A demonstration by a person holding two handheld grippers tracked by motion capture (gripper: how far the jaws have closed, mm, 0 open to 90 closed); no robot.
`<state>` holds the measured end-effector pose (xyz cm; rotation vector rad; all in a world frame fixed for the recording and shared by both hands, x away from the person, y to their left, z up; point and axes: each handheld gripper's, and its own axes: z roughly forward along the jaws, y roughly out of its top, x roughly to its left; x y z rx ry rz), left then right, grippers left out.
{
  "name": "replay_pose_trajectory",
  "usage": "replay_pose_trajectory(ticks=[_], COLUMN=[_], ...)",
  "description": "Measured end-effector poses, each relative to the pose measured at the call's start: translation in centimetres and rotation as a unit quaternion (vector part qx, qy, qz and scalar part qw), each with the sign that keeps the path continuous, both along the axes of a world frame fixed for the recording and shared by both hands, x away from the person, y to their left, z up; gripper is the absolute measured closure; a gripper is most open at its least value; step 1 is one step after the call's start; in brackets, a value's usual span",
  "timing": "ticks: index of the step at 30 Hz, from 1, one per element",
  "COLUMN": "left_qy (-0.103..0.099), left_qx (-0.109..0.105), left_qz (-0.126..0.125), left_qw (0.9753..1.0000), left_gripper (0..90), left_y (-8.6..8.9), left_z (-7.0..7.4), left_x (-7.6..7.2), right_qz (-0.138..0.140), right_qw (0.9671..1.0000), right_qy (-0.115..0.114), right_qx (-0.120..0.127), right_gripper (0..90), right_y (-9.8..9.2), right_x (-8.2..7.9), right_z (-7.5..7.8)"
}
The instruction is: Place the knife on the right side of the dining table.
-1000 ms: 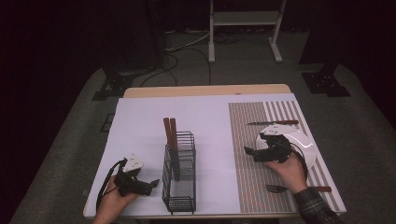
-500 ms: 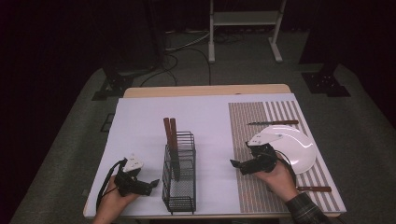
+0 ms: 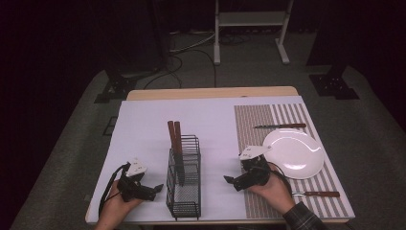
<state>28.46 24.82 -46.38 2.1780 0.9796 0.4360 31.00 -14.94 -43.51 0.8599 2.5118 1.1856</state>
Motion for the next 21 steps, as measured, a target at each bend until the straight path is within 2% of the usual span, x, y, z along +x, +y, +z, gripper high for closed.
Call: replay_pose_trajectory(ticks=[10,21], left_qy=[-0.001,-0.001], left_qx=[-0.001,0.0], left_qz=[0.0,0.0], left_qw=[1.0,1.0], left_gripper=[0.0,0.0], left_y=[0.0,0.0], left_z=[0.0,0.0], left_x=[0.0,0.0], right_qz=[0.031,0.047], right_qw=[0.9993,0.998], right_qy=[0.005,0.005], right_qx=[-0.023,-0.041], right_gripper=[1.7,0.7], right_y=[2.2,3.3], right_x=[-0.9,-1.2], right_z=[-1.2,-2.3])
